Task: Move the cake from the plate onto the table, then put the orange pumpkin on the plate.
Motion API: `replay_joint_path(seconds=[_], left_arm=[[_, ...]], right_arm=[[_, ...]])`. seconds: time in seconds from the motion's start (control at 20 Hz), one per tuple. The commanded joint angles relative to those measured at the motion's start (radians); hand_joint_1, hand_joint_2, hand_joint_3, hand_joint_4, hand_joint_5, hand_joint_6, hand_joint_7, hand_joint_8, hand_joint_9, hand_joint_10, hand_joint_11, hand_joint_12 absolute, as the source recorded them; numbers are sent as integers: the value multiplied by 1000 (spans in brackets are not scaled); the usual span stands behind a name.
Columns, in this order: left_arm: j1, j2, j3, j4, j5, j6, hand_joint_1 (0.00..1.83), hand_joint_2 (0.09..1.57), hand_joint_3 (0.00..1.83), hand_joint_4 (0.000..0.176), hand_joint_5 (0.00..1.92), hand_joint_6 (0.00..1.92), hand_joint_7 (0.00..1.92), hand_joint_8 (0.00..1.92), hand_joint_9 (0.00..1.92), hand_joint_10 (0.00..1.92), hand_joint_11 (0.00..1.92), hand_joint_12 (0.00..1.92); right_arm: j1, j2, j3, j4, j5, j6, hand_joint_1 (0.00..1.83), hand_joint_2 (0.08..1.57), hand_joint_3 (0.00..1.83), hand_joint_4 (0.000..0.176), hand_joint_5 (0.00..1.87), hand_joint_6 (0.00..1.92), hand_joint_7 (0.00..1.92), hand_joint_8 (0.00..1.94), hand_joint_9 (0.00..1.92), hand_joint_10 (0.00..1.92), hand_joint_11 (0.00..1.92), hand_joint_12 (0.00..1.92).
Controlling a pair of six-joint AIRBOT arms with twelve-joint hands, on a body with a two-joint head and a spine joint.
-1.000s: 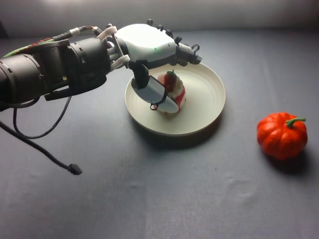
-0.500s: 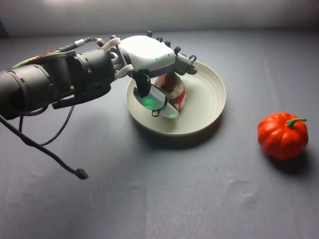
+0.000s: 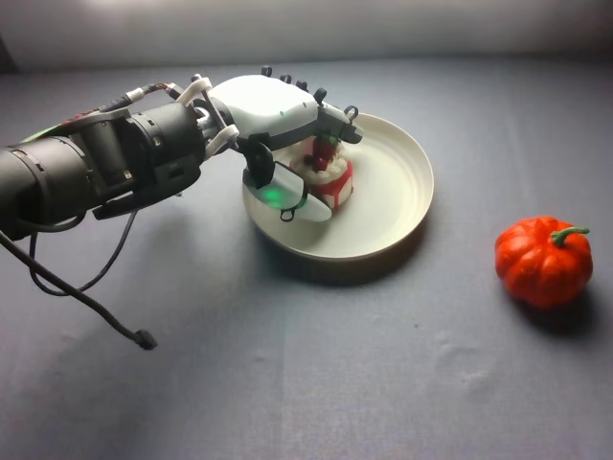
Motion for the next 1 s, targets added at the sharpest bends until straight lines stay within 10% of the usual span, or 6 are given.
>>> replay_joint_path(seconds=[0.0,0.05,0.1,0.2,0.9,0.95], left_arm=[[10,0,10,-15,-38,9,1015,953,2,0,735,162,670,1144,681,1235,541,1812],[11,-1,11,-15,-39,9,1042,962,0,0,621,872,603,1761,678,1784,736,1899],[12,-1,11,-15,-41,9,1100,1012,8,0,623,1529,720,1889,838,1894,956,1917],[11,-3,11,-15,-64,9,1200,1087,18,0,780,1893,909,1920,1018,1920,1172,1921],[-35,80,-85,-131,-214,9,1404,1161,4,0,764,1912,829,1921,869,1921,977,1921],[-45,106,-113,-134,-219,9,1210,1020,461,0,769,1536,742,1701,765,1921,885,1921]], right_arm=[[10,4,5,-2,124,11,559,1090,0,176,60,11,0,0,0,0,3,1],[10,4,5,-2,124,11,567,1088,0,176,63,10,0,0,0,0,0,0],[10,4,5,-2,124,11,570,1090,0,176,59,7,0,0,0,0,0,0],[10,4,6,-2,124,11,565,1088,0,173,52,2,0,0,0,0,24,11],[10,0,7,-1,123,17,589,1071,0,176,67,2,0,0,0,0,7,3],[10,0,7,-1,123,19,597,1084,5,176,68,2,0,0,0,0,10,5]])
